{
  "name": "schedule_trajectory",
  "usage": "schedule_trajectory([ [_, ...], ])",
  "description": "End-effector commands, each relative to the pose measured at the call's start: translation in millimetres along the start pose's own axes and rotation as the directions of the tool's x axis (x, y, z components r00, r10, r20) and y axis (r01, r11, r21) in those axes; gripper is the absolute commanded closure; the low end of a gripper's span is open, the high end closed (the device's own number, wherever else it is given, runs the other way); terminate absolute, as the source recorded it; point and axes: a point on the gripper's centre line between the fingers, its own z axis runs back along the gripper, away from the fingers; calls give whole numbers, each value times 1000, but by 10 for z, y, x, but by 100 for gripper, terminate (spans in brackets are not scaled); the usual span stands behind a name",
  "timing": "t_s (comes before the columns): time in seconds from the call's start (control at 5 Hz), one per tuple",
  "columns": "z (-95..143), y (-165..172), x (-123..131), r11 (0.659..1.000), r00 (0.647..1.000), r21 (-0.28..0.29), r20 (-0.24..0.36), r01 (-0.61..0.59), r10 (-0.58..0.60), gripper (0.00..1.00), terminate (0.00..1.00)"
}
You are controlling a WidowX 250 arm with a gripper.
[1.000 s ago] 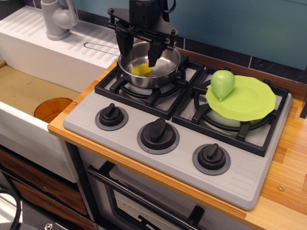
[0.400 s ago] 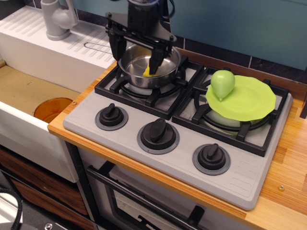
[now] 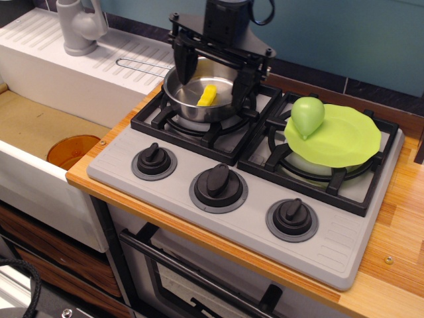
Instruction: Put smallpear on plate and fry in pot or pan on stove
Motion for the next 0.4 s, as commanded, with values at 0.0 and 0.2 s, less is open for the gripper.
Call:
schedule_trajectory([
  [0.0, 380, -151, 149, 999, 998, -12, 29, -48, 49, 0, 0],
  [0.2, 218, -41, 200, 996, 998, -72, 49, -44, 48, 0, 100],
])
